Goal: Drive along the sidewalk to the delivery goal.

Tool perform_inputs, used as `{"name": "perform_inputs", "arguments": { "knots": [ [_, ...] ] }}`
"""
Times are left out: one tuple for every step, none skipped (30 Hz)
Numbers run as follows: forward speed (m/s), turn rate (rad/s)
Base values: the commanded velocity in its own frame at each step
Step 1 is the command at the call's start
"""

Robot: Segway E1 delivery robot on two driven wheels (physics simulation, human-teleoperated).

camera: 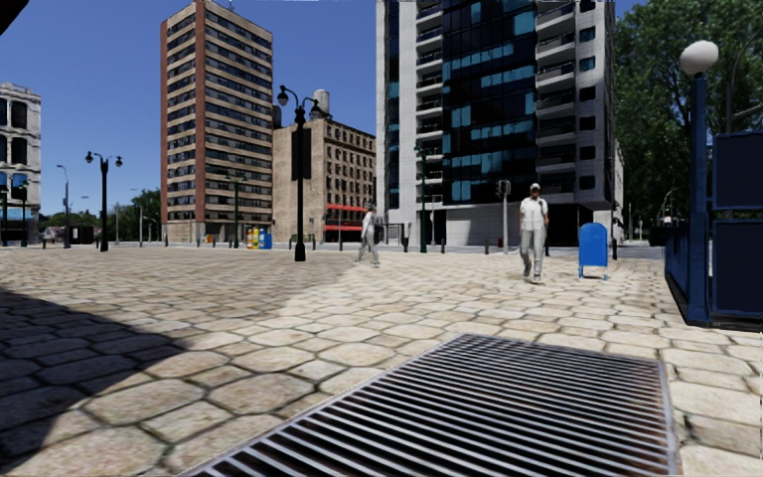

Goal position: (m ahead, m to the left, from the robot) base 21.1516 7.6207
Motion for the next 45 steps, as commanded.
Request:
{"name": "perform_inputs", "arguments": {
  "knots": [
    [2.0,0.0],
    [2.0,0.0],
    [2.0,0.0],
    [2.0,0.0],
    [2.0,0.0],
    [2.0,0.0],
    [2.0,0.0],
    [2.0,0.0],
    [2.0,0.0],
    [2.0,0.0],
    [2.0,0.0],
    [2.0,0.0],
    [2.0,0.0],
    [2.0,0.0],
    [2.0,0.0],
    [2.0,0.0],
    [2.0,0.0],
    [2.0,0.0],
    [2.0,0.0],
    [2.0,0.0],
    [2.0,0.0],
    [2.0,0.0],
    [2.0,0.0],
    [2.0,0.0],
    [2.0,0.0],
    [2.0,0.0],
    [2.0,0.0],
    [2.0,0.0],
    [2.0,0.0],
    [2.0,0.0],
    [2.0,0.0],
    [2.0,0.0],
    [2.0,0.0],
    [2.0,0.0],
    [2.0,0.0],
    [2.0,0.0],
    [2.0,0.0],
    [2.0,0.0],
    [2.0,0.0],
    [2.0,0.0],
    [2.0,0.0],
    [2.0,0.0],
    [2.0,0.0],
    [2.0,0.0],
    [2.0,0.0]
  ]
}}
